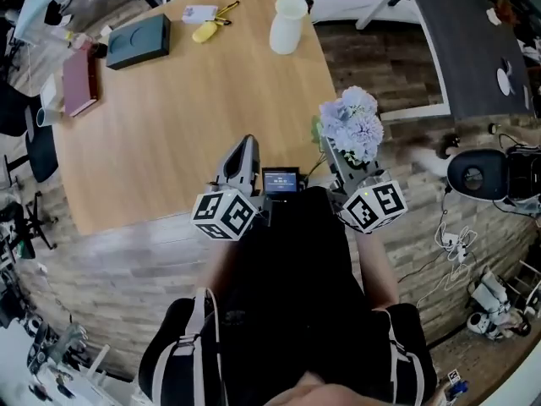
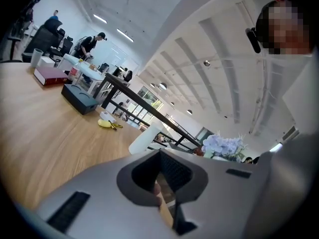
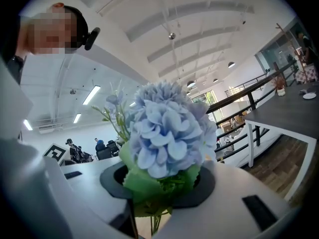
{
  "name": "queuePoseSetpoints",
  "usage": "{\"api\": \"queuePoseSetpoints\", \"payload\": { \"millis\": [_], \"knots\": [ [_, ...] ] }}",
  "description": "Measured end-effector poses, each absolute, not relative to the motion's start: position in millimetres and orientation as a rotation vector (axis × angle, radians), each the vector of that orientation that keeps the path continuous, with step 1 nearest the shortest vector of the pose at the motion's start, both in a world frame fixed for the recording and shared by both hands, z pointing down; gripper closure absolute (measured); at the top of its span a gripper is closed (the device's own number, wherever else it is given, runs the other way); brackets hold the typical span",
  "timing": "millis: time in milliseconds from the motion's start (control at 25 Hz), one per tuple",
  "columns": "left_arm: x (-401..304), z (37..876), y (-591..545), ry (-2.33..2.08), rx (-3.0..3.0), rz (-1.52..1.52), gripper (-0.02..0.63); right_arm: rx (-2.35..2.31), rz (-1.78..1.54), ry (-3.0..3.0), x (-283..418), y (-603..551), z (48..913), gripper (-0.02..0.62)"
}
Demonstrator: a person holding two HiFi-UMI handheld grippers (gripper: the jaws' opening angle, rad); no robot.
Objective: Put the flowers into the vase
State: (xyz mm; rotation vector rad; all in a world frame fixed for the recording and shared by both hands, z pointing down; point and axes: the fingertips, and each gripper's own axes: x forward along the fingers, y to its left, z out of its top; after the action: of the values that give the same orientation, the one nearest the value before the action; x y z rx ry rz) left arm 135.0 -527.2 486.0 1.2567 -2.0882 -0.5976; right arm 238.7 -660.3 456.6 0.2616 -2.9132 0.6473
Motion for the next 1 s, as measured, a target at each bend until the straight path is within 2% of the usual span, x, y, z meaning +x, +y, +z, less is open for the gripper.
{"api": "queuePoseSetpoints", "payload": {
  "millis": [400, 680, 1000],
  "knots": [
    [131.0, 474.9, -530.7, -2.307, 1.017, -0.564, 0.558, -0.069, 0.717, -2.899, 192.7, -695.6, 473.5, 0.422],
    [141.0, 459.5, -553.0, -2.378, 0.952, -0.525, 0.558, -0.174, 0.658, -2.896, 191.6, -725.7, 472.7, 0.422],
    [118.6, 459.6, -519.8, -2.399, 0.848, -0.635, 0.558, -0.224, 0.509, -3.010, 142.1, -748.2, 430.7, 0.422]
  ]
}}
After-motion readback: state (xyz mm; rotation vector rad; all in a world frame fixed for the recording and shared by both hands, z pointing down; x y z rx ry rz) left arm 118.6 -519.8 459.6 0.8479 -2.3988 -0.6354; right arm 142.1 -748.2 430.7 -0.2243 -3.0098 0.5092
